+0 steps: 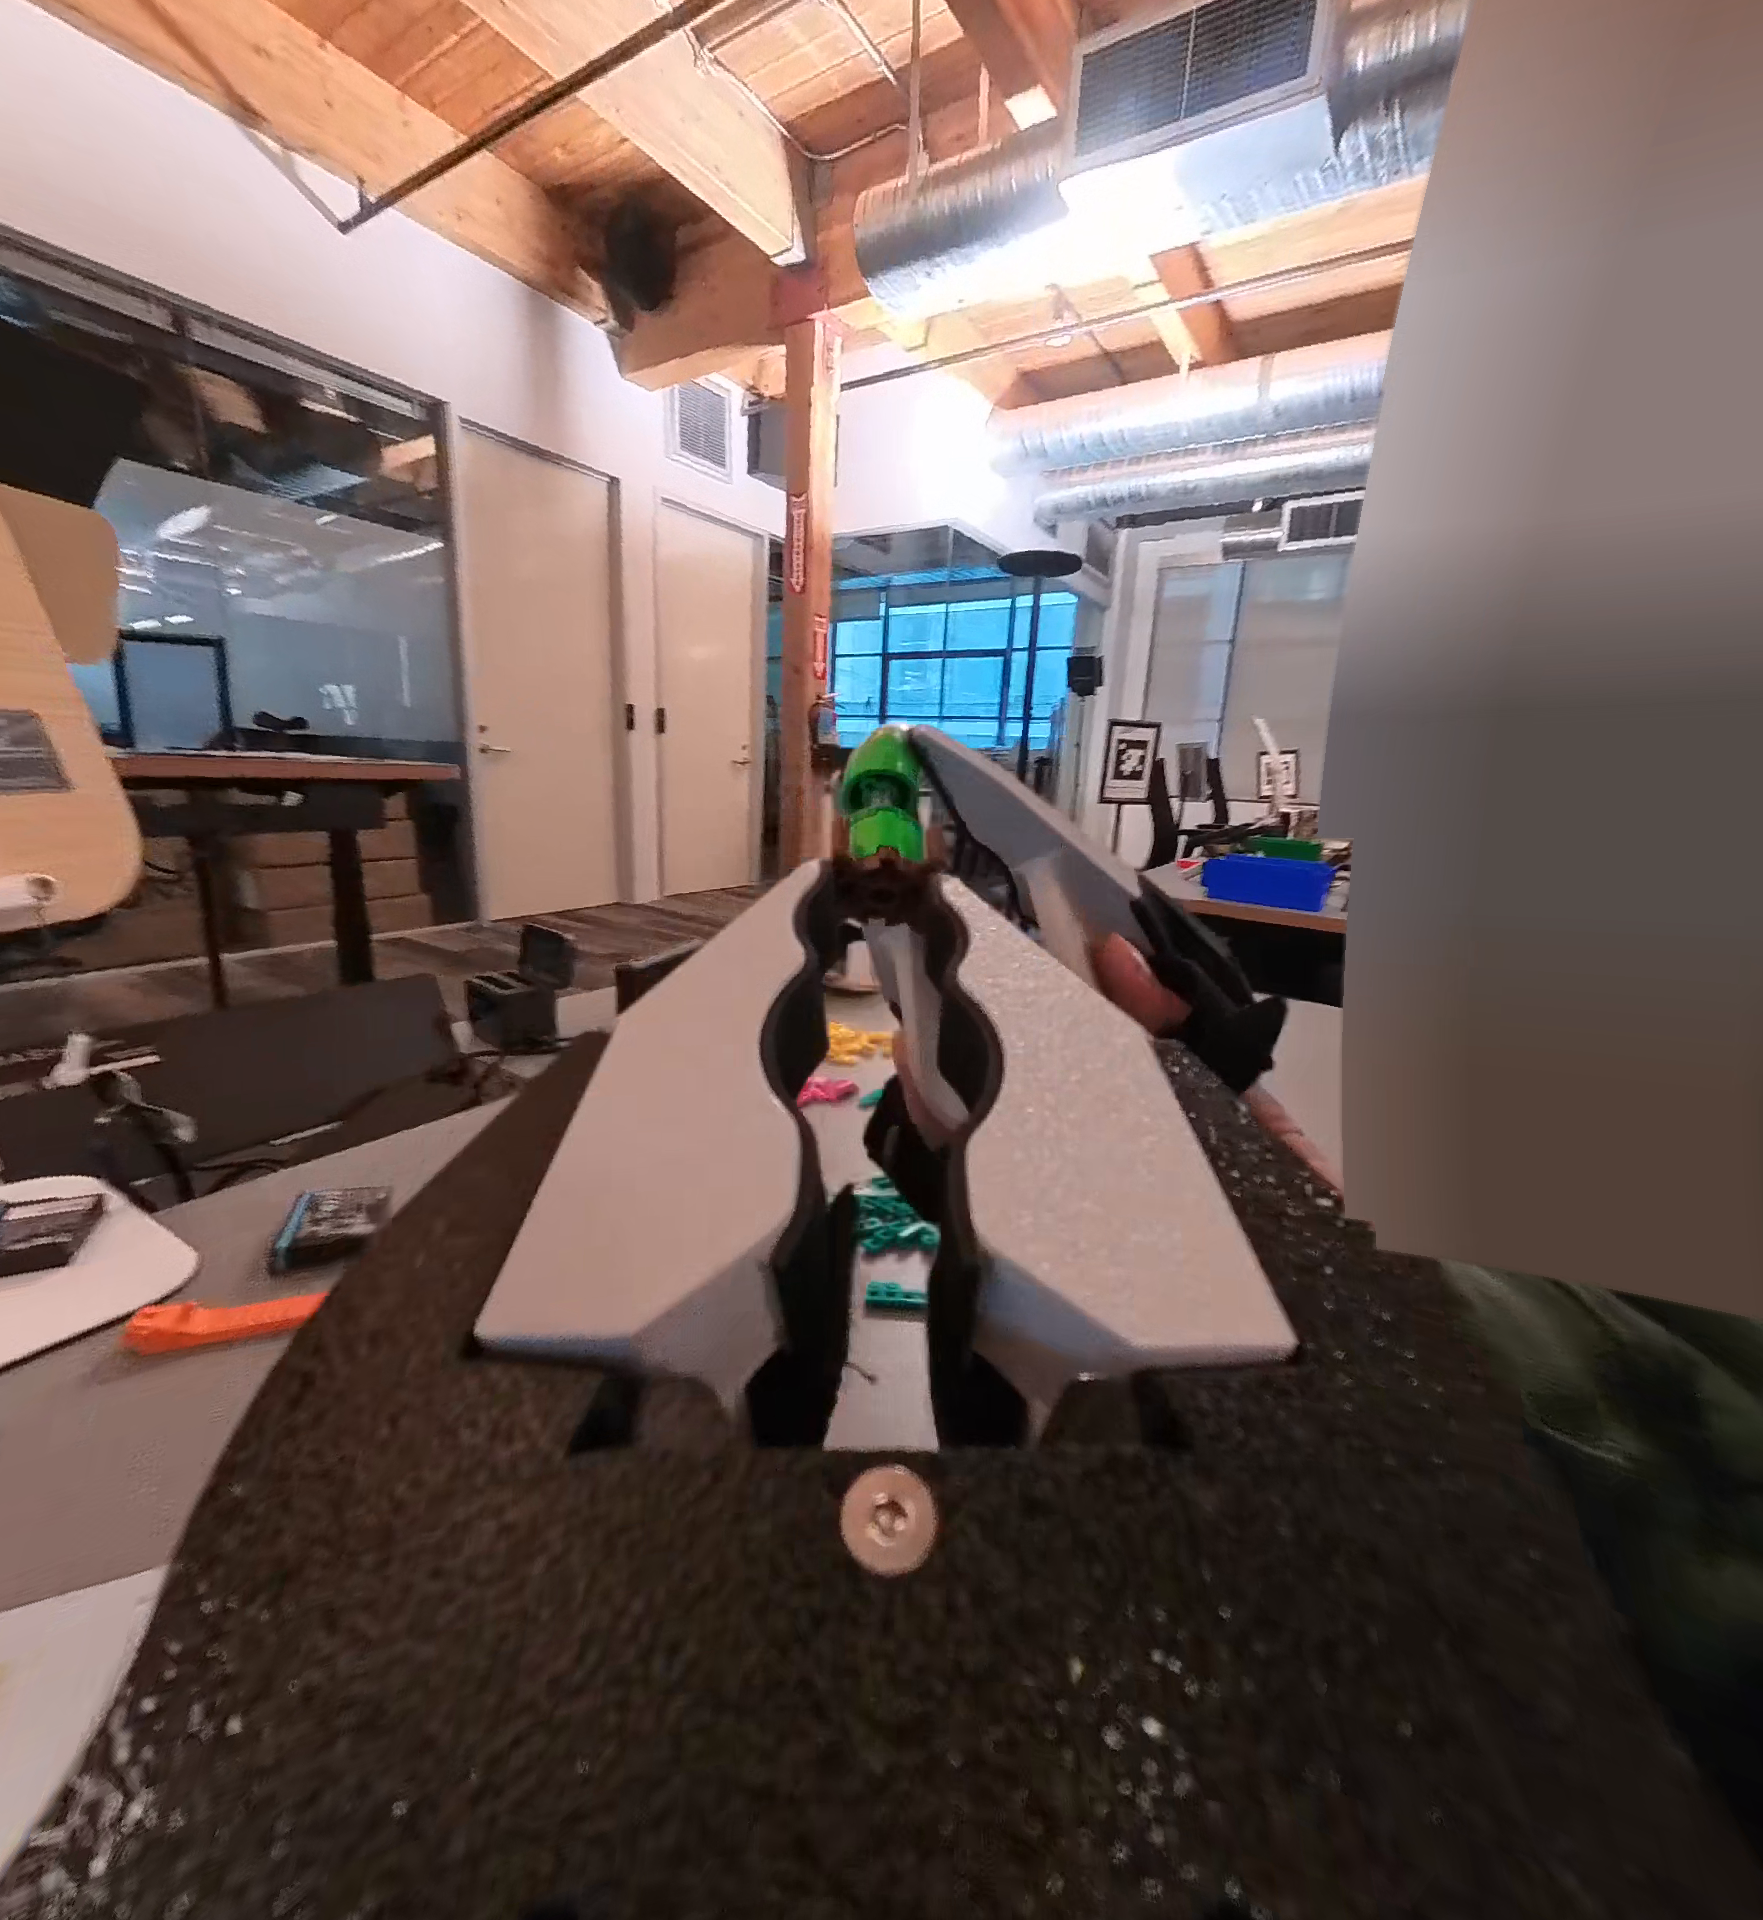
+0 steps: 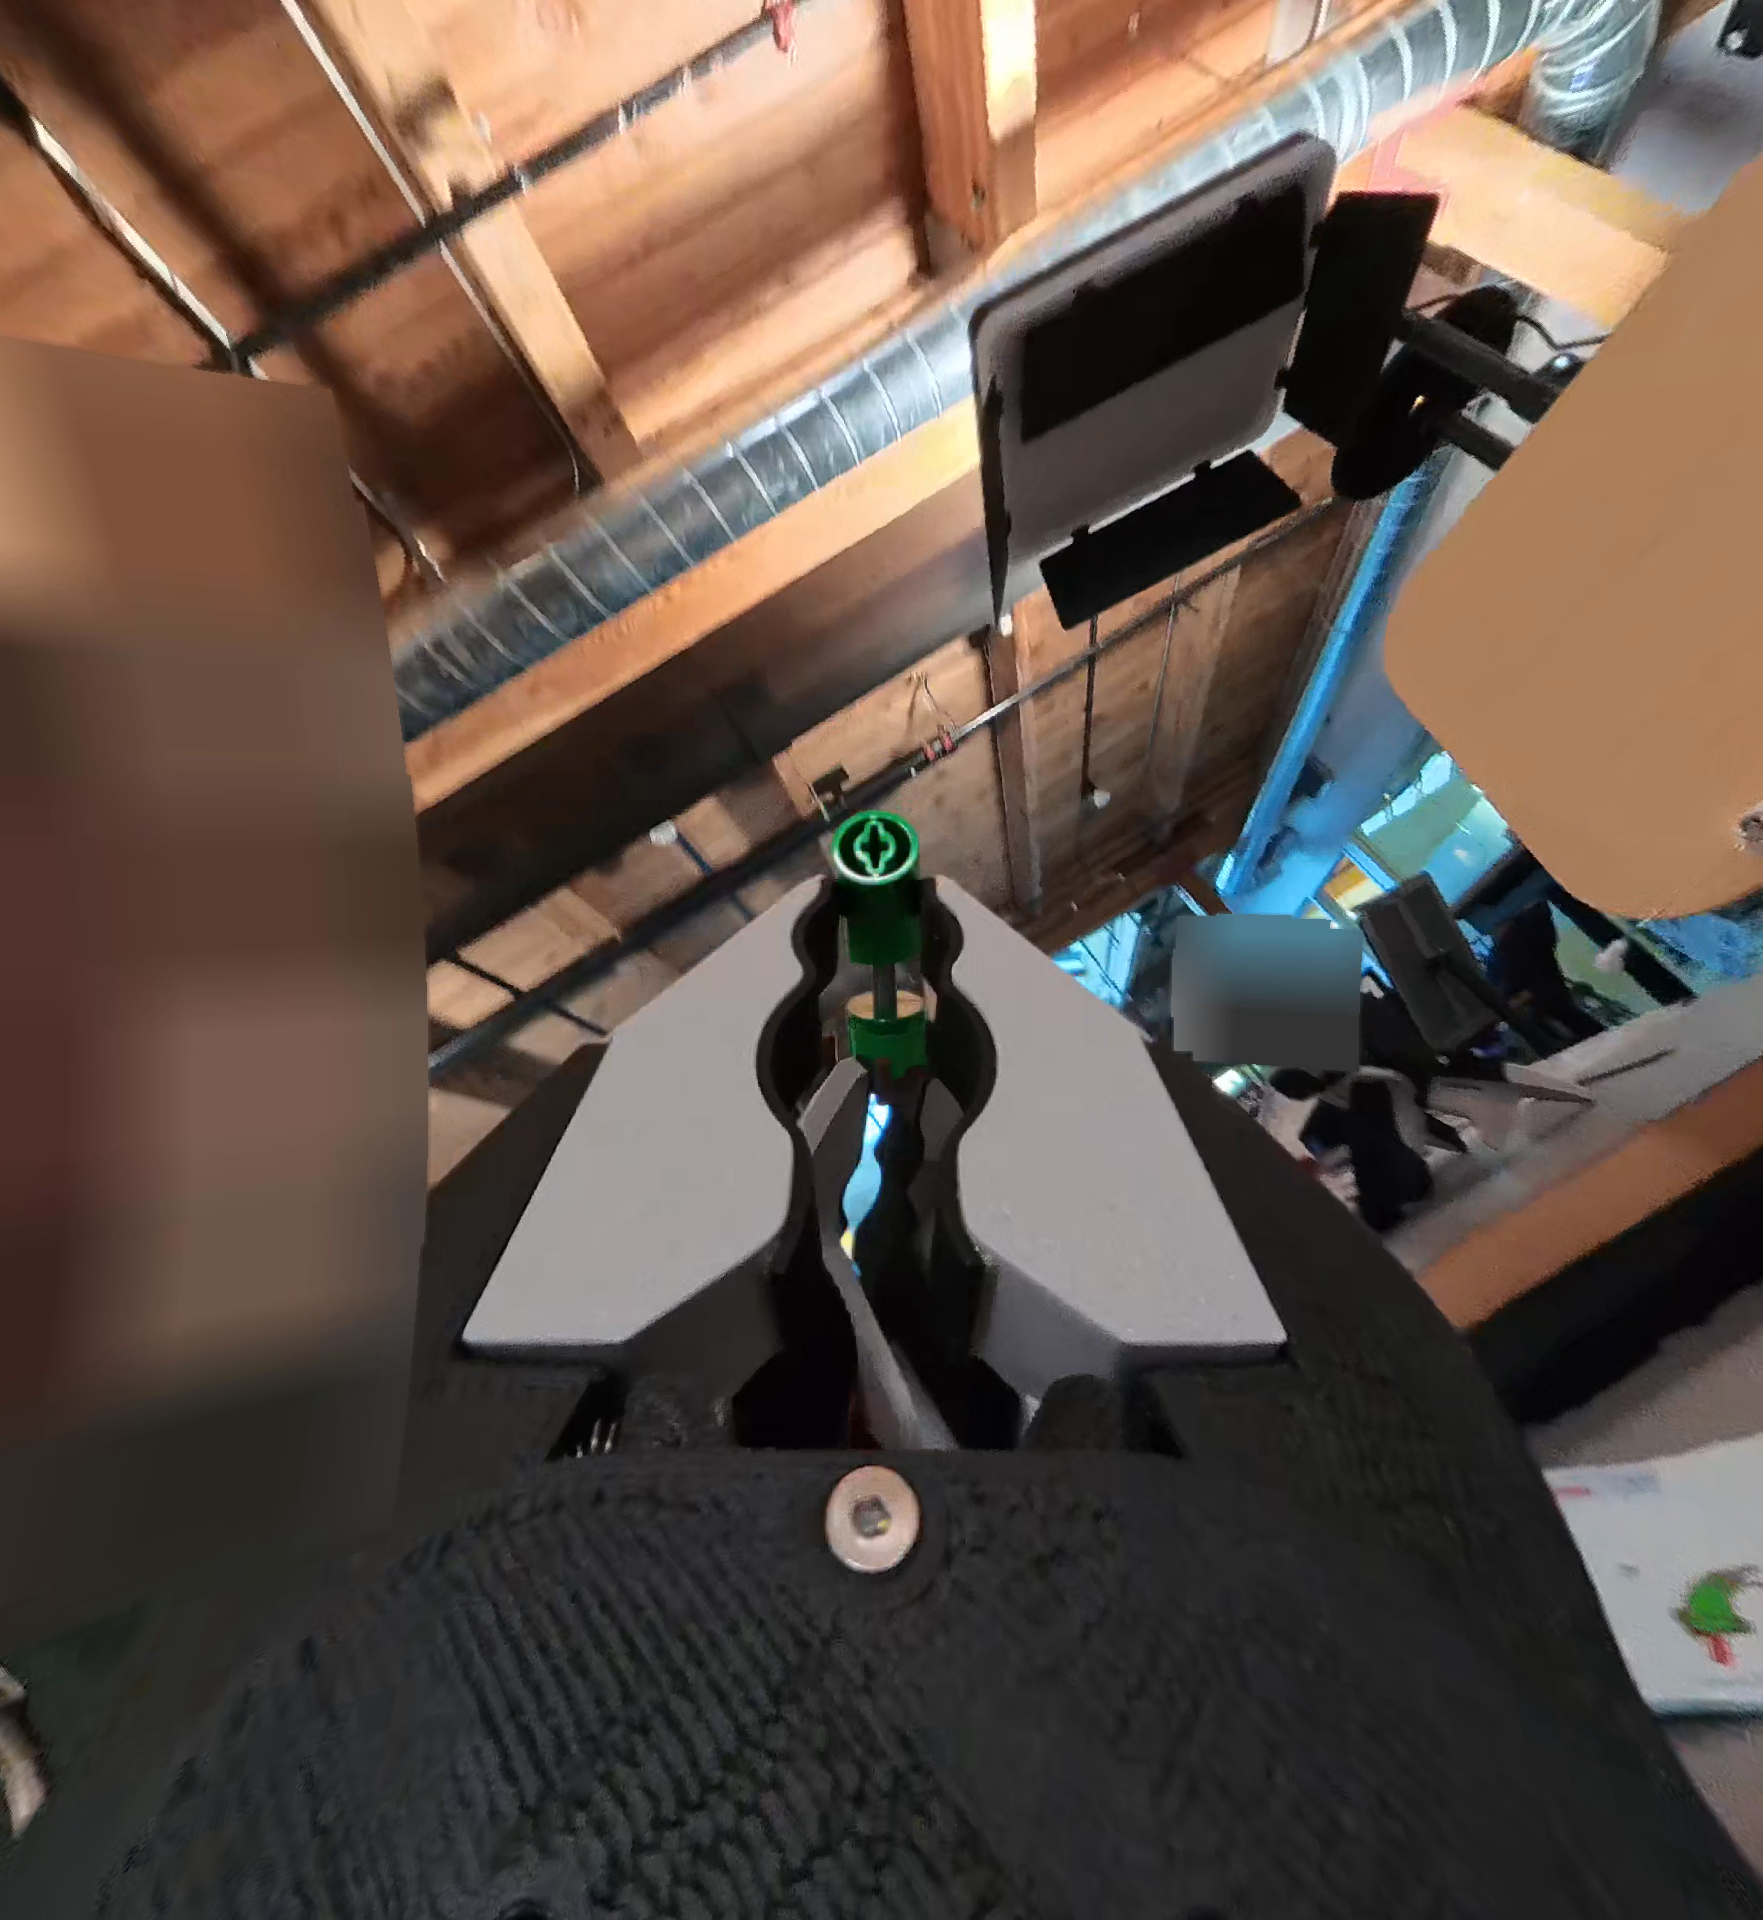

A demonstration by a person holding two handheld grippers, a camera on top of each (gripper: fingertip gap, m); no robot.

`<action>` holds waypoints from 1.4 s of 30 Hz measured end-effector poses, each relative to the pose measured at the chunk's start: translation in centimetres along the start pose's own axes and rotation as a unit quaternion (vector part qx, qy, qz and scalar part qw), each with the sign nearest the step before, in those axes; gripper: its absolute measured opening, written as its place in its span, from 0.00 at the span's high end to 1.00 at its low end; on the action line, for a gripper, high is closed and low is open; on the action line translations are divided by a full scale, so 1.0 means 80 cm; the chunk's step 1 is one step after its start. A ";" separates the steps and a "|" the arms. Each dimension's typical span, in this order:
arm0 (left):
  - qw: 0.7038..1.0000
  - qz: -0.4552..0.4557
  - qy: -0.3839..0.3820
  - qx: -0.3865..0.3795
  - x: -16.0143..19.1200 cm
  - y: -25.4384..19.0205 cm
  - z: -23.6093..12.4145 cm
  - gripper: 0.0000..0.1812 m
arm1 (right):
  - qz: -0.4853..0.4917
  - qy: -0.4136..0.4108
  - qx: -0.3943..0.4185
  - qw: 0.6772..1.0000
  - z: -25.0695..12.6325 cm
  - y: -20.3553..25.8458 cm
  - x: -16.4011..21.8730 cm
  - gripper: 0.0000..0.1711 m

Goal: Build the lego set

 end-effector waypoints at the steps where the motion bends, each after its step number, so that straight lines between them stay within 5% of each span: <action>1: 1.000 -0.014 -0.001 0.009 0.001 0.001 0.000 0.93 | -0.012 0.018 -0.002 1.000 0.000 0.001 -0.003 0.92; 9: 0.997 -0.061 -0.015 0.037 0.011 0.008 -0.004 0.93 | -0.058 0.114 0.006 0.992 -0.001 0.005 -0.017 0.92; 39: 1.000 0.004 -0.014 0.007 0.028 0.010 -0.007 0.93 | -0.031 0.204 0.048 0.977 -0.011 -0.001 -0.029 0.92; 42: 0.999 -0.045 -0.023 0.011 0.030 0.015 -0.007 0.93 | -0.098 0.222 0.058 0.968 -0.010 -0.006 -0.033 0.91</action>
Point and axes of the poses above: each gripper's, where its closed fingertips meet, z out along the fingers, x out of its underside, y = z × x across the jaws, the point moved 10 cm from there along -z, back along the fingers, and after that the axes turned 6 degrees about -x, right-handed, at the moved point
